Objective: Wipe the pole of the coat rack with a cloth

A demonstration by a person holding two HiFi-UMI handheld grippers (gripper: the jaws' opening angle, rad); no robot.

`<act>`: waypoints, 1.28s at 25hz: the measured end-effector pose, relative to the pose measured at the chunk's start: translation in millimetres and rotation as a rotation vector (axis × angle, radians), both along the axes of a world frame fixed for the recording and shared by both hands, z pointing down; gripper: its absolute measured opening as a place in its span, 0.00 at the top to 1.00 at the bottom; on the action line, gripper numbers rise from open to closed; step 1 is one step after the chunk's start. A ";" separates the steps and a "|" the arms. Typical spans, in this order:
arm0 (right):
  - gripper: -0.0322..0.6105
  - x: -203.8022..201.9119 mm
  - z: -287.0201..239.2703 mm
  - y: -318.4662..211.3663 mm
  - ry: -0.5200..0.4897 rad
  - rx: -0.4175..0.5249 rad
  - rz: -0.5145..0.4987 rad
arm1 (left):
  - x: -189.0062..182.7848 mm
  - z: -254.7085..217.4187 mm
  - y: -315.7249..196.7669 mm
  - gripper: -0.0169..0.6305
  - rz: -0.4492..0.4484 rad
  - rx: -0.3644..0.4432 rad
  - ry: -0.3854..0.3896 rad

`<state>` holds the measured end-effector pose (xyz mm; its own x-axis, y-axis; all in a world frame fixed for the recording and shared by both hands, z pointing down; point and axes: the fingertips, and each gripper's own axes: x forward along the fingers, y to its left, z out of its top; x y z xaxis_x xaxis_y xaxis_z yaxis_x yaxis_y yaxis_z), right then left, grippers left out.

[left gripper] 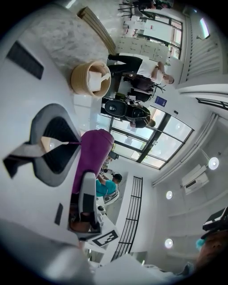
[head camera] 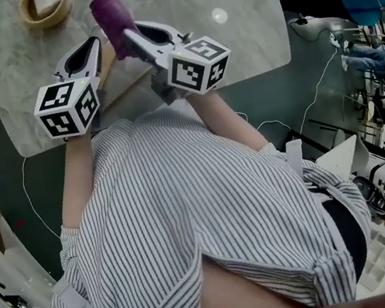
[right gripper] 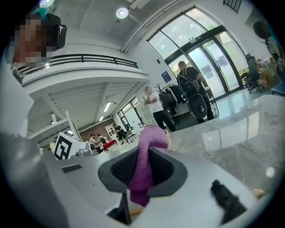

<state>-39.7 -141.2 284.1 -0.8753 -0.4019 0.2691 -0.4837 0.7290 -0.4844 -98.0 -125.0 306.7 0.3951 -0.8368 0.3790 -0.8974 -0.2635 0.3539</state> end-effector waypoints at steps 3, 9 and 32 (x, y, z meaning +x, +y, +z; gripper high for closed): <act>0.84 -0.2 -0.2 0.3 -0.001 0.002 -0.002 | 2.5 0.8 -0.9 0.94 0.009 -0.004 -0.006; 0.84 -0.3 -1.0 0.8 0.000 0.014 -0.009 | 8.9 2.1 -0.3 0.94 0.025 -0.009 -0.006; 0.85 3.5 2.0 7.9 0.004 0.022 0.015 | 14.4 8.5 9.2 0.94 0.046 -0.036 -0.004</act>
<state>-36.2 -133.3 286.1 -0.8680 -0.4210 0.2635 -0.4966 0.7319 -0.4665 -83.6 -115.8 315.2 0.4316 -0.8033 0.4103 -0.8859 -0.2918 0.3606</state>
